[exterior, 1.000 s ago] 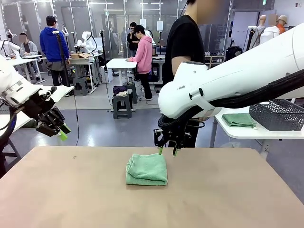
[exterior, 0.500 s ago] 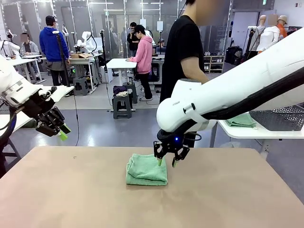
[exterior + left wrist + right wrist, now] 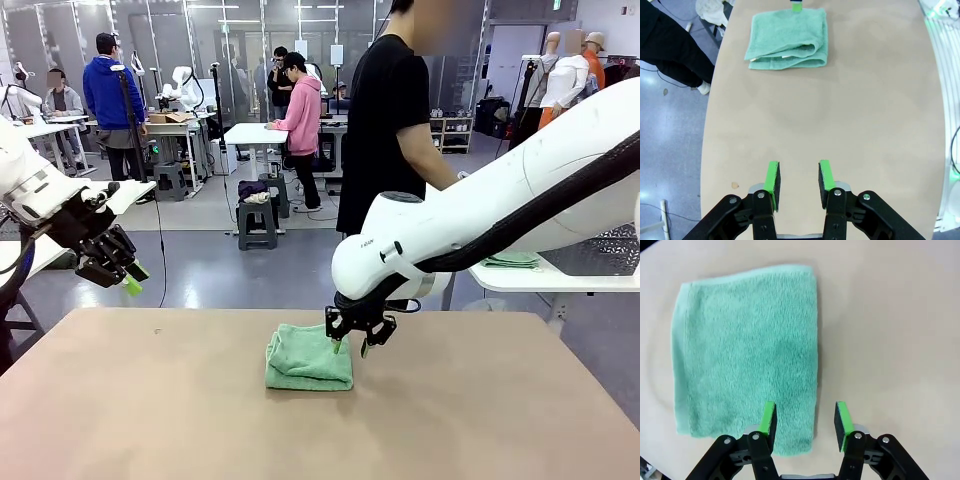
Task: Fold the towels and place them in the basket.
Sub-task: Place the folded Towel with hook on the right side of the table.
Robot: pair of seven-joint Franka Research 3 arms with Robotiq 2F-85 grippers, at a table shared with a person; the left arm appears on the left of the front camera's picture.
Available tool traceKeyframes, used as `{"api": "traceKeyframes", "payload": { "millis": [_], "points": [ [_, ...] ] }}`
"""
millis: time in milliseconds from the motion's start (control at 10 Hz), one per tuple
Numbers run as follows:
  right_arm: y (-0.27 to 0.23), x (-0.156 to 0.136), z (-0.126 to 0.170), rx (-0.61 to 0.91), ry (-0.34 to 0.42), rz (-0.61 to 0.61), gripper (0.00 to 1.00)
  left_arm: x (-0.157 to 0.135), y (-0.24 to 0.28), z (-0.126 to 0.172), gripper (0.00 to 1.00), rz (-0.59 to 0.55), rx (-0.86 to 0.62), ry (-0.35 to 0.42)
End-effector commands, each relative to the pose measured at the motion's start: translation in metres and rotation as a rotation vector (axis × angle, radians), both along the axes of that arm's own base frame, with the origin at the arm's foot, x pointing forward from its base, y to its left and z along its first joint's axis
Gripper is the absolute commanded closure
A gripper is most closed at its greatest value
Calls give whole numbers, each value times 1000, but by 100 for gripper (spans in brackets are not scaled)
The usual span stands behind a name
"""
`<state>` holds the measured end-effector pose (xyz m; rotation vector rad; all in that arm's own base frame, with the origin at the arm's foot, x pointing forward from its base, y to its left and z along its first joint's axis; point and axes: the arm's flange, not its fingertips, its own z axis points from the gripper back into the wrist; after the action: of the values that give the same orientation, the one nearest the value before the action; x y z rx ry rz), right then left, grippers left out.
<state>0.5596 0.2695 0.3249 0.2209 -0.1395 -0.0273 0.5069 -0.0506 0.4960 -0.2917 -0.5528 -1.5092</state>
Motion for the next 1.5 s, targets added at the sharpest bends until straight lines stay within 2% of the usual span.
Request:
{"api": "traceKeyframes", "payload": {
  "millis": [0, 800, 900, 1000, 1100, 1200, 1300, 1400],
  "points": [
    [3, 9, -8, 27, -26, -41, 41, 0, 0, 2, 58, 1, -1, -4],
    [5, 31, -31, 116, -37, -33, 41, 0, 0, 2, 58, 1, -1, -4],
    [6, 31, -31, 112, -30, -31, 59, 0, 0, 2, 58, 1, -1, -4],
    [5, 31, -31, 116, -24, -33, 59, 0, 0, 2, 58, 1, -1, -4],
    [6, 31, -30, 116, -13, -35, 78, 0, 0, 2, 58, 1, -1, -4],
    [5, 32, -29, 106, -5, -39, 64, 0, 0, 2, 58, 1, -1, -4],
    [6, 31, -28, 93, -2, -36, 96, 0, 0, 2, 58, 1, -1, -4],
    [5, 31, -27, 74, 3, -32, 82, 0, 0, 2, 58, 1, -1, -4]
  ]
}}
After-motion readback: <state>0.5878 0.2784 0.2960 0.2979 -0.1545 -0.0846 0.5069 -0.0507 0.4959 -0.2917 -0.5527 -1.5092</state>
